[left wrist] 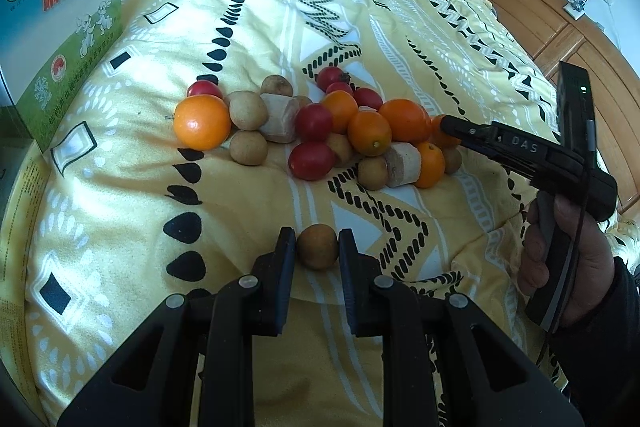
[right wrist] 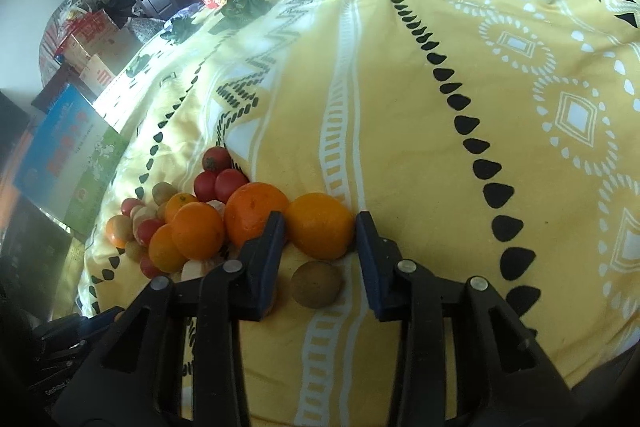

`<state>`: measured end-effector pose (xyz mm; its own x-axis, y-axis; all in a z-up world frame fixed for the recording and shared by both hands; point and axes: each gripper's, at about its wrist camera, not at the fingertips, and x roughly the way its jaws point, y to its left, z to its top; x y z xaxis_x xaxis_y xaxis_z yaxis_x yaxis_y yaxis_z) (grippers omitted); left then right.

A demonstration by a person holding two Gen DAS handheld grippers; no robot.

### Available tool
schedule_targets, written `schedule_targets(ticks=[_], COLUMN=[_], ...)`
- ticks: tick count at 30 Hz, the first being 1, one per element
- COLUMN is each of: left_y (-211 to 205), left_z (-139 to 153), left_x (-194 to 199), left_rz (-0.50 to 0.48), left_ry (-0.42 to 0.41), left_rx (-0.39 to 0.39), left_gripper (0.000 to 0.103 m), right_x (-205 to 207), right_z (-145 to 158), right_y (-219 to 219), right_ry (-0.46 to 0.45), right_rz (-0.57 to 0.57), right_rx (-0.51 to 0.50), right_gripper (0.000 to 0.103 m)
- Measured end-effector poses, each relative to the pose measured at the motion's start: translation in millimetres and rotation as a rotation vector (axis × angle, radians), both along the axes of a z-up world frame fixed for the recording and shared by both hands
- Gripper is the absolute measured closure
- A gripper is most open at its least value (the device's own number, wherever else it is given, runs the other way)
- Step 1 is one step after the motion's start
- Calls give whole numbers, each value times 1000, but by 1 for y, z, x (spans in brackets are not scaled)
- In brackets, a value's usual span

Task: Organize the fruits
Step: 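Grasp an orange with the right tool while the left tool holds the kiwi, then carry the kiwi and orange in both tools over the steel bowl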

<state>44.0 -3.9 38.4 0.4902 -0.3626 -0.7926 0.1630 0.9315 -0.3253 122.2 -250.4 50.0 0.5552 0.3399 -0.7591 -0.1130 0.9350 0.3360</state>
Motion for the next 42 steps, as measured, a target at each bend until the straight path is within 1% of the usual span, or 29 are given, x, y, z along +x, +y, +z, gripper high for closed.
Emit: schedule_targets(ticks=[4, 7, 12, 18, 22, 26, 34, 42], left_y=[6, 12, 21, 44, 74, 111, 185, 257], left_z=[11, 26, 58, 99, 121, 138, 164, 178], left_x=[-2, -7, -21, -43, -58, -75, -112, -145], left_rz=[25, 44, 58, 102, 171, 247, 373, 502], left_ry=[-31, -69, -150, -240, -279, -304, -350, -374], left_rx=[9, 11, 32, 54, 58, 64, 69, 67], left_gripper=[82, 82, 82, 82, 82, 82, 82, 82], right_x=[-16, -36, -68, -86, -96, -110, -133, -152], right_z=[24, 47, 74, 100, 118, 135, 160, 180], right_y=[-3, 7, 31, 66, 100, 144, 222, 299], right_ry=[-65, -112, -176, -217, -241, -278, -322, -364], right_rz=[-32, -33, 8, 59, 105, 170, 288, 408], right_rx=[-21, -55, -102, -131, -179, -225, -238, -242], right_gripper=[66, 66, 66, 66, 66, 66, 66, 66])
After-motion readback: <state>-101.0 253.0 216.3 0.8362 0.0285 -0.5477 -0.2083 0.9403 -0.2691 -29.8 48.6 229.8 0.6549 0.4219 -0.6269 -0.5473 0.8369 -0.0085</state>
